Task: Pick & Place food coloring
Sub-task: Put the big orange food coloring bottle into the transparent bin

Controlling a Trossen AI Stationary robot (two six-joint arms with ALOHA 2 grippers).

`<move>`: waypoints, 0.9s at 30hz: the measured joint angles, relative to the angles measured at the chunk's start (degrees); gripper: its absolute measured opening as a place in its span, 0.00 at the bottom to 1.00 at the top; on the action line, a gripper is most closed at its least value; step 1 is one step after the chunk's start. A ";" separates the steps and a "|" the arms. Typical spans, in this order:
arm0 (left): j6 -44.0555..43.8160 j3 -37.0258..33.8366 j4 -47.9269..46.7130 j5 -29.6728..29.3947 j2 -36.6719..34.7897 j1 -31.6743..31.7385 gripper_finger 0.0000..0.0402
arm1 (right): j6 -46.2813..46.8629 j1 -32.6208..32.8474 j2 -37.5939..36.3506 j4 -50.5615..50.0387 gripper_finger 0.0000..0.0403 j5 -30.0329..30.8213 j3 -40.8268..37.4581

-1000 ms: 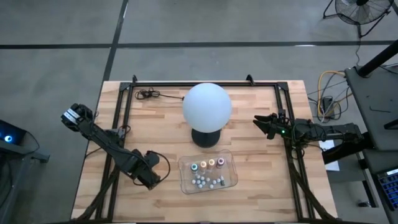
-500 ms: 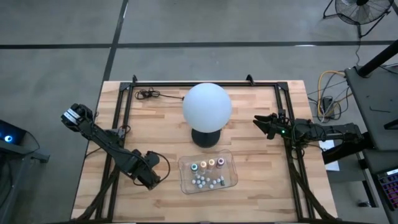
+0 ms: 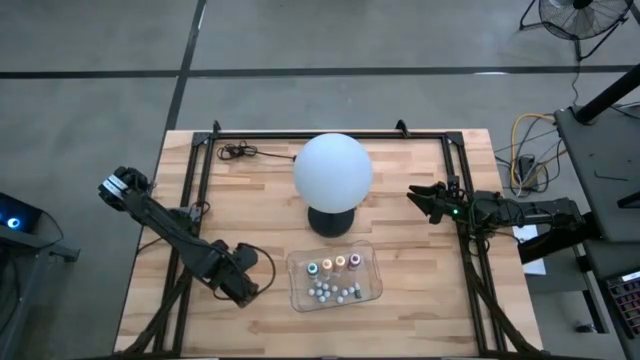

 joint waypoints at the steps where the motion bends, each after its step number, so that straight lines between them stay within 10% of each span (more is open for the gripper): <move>1: 0.39 0.94 -0.62 0.01 0.00 0.00 0.29 | 0.00 0.00 0.00 -0.02 0.75 0.00 -0.02; 27: 9.51 32.87 -18.78 -1.92 8.39 8.55 0.29 | 0.00 -0.02 0.00 0.00 0.75 0.00 0.00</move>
